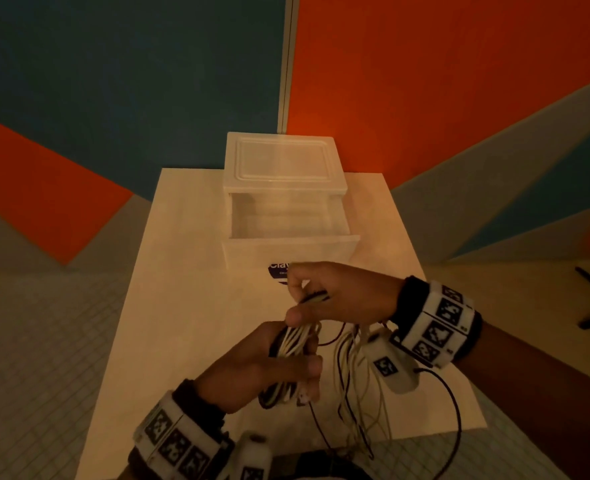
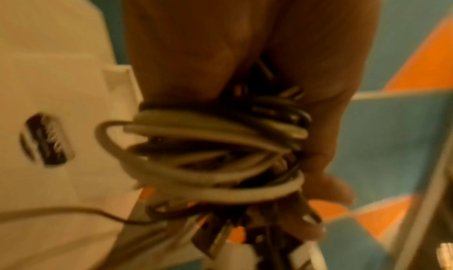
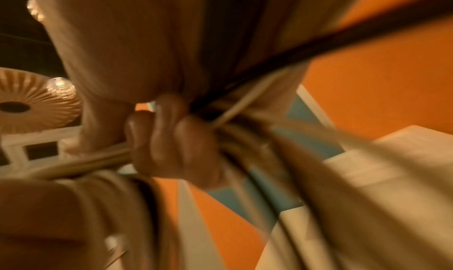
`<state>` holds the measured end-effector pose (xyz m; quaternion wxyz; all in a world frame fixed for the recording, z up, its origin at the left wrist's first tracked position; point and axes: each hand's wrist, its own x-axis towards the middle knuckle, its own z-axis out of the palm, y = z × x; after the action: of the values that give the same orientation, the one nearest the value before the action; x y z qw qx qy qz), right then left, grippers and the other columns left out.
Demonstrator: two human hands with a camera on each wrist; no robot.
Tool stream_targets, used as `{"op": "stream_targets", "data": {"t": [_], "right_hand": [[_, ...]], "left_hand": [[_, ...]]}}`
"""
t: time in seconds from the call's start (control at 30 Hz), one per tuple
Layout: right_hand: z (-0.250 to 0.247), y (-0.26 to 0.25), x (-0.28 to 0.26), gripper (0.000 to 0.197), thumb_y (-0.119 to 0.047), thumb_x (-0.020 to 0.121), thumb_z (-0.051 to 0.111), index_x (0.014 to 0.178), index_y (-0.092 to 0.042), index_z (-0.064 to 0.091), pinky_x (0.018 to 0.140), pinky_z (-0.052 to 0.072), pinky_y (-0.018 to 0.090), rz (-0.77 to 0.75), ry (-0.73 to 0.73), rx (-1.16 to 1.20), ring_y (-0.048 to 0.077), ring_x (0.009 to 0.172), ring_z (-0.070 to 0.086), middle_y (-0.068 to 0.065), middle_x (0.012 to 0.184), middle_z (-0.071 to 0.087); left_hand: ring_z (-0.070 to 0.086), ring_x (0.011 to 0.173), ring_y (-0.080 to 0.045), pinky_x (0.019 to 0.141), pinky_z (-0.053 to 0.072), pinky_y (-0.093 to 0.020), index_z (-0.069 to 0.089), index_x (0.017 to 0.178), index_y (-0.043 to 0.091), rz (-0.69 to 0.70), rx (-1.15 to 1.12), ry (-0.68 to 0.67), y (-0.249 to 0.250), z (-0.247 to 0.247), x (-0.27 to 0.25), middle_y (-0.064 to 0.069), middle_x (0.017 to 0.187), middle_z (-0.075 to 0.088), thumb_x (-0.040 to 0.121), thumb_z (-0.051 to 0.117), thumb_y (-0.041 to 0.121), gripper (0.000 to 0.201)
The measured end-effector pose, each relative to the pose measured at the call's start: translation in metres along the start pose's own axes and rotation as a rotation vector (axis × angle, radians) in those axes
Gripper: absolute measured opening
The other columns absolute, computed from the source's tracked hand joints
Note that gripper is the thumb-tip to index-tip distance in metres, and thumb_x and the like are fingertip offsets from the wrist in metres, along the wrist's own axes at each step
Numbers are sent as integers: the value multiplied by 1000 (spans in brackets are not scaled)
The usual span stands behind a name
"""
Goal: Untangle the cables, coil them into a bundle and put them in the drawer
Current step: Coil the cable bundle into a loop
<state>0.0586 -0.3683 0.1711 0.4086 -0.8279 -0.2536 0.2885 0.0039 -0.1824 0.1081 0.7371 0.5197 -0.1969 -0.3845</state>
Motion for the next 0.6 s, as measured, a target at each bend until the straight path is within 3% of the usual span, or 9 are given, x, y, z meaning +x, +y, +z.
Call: {"op": "stream_targets", "data": {"t": [0.13, 0.2, 0.27, 0.33, 0.4, 0.43, 0.5, 0.57, 0.6], "right_hand": [[-6, 17, 1, 24, -27, 97, 56, 100, -7, 42, 57, 38, 28, -38, 28, 221, 12, 61, 38, -2, 73, 44], [4, 26, 1, 36, -38, 97, 47, 108, -4, 44, 57, 39, 23, -73, 101, 325, 12, 62, 38, -1, 74, 41], [22, 35, 5, 52, -51, 95, 42, 110, -1, 47, 59, 42, 29, -111, 204, 405, 14, 65, 43, 9, 76, 42], [41, 43, 10, 60, -59, 93, 42, 115, -4, 51, 74, 48, 42, -122, 333, 479, 21, 81, 53, 19, 90, 53], [59, 48, 13, 63, -59, 92, 43, 124, -6, 51, 92, 48, 34, -116, 443, 629, 19, 103, 56, 15, 111, 58], [66, 50, 14, 63, -59, 91, 44, 125, -7, 51, 93, 48, 29, -108, 482, 699, 19, 106, 56, 14, 114, 58], [79, 54, 20, 64, -64, 86, 50, 122, -11, 53, 88, 49, 26, -57, 550, 774, 18, 102, 57, 11, 110, 60], [92, 59, 25, 68, -67, 81, 57, 124, -13, 55, 83, 51, 38, -21, 556, 836, 26, 90, 60, 11, 97, 65], [98, 63, 27, 66, -66, 82, 57, 126, -17, 56, 77, 50, 43, -3, 550, 855, 32, 79, 58, 18, 88, 62]], "left_hand": [[56, 56, -24, 105, 36, -59, 48, 81, 2, 140, -294, 17, 1, -1, -7, -5, 55, 50, 91, 57, 5, 13], [54, 57, -20, 99, 42, -54, 40, 77, 1, 206, -439, 7, 4, -2, -9, -1, 57, 48, 95, 50, 4, 21], [50, 58, -20, 96, 43, -53, 32, 76, 8, 257, -545, 16, 9, -1, -8, -1, 59, 46, 96, 49, 4, 27], [49, 59, -20, 96, 40, -59, 33, 77, 12, 290, -581, 28, 11, 0, -6, -1, 60, 45, 96, 49, 6, 26], [49, 60, -19, 102, 22, -73, 37, 78, 12, 299, -594, 60, 11, 0, -2, 0, 60, 45, 96, 49, 8, 22], [48, 60, -19, 105, 15, -74, 37, 77, 12, 301, -619, 73, 11, -2, 0, 0, 59, 44, 96, 48, 7, 23], [48, 61, -19, 108, 19, -68, 36, 78, 13, 316, -696, 92, 13, -4, 4, 0, 59, 44, 96, 48, 7, 23], [49, 63, -19, 110, 20, -62, 40, 78, 13, 346, -725, 115, 14, -5, 9, 0, 60, 44, 96, 49, 9, 21], [49, 64, -19, 110, 21, -61, 42, 77, 13, 356, -709, 142, 15, -6, 11, 1, 61, 44, 96, 48, 10, 21]]}}
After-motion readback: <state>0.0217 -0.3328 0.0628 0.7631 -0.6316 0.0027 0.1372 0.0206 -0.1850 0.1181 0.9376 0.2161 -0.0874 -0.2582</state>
